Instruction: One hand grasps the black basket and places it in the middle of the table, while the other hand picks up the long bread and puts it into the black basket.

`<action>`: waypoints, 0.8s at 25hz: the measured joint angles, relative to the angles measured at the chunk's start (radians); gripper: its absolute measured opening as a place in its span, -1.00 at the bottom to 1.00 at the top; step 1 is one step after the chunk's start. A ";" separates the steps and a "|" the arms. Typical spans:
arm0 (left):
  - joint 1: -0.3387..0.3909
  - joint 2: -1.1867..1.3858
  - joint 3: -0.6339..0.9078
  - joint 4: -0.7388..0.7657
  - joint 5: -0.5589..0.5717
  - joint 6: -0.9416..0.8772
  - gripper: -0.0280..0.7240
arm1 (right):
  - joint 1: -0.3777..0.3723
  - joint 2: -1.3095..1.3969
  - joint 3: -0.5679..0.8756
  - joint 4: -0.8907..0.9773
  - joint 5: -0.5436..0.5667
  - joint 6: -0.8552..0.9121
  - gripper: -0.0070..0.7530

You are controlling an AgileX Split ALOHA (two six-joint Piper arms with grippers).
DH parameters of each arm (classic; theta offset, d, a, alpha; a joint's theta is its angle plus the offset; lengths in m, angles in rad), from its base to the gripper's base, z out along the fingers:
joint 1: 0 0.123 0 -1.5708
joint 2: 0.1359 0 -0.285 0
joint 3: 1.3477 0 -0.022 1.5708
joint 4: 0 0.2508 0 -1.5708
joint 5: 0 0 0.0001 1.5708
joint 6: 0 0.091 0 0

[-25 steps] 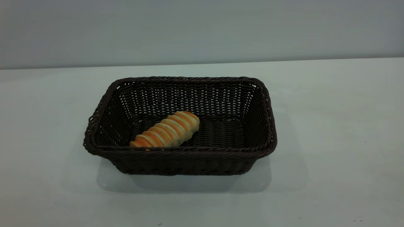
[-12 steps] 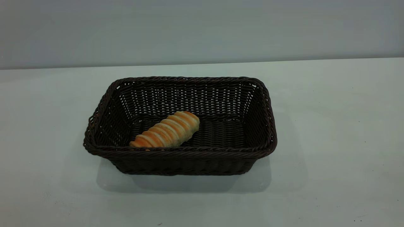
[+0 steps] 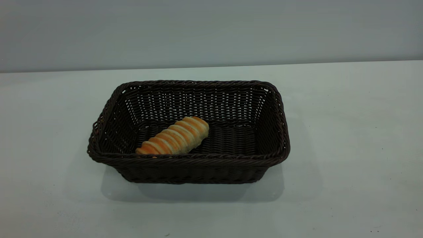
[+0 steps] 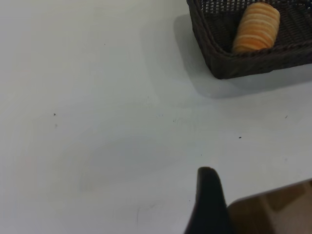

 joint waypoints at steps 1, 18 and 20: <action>0.003 0.000 0.000 0.000 0.000 0.000 0.58 | -0.014 -0.002 0.000 0.001 0.000 0.000 0.36; 0.254 0.000 0.000 -0.003 0.003 -0.001 0.58 | -0.370 -0.057 0.000 0.001 0.002 0.000 0.36; 0.259 0.000 0.000 -0.003 0.003 0.000 0.58 | -0.372 -0.057 0.000 0.001 0.002 0.000 0.36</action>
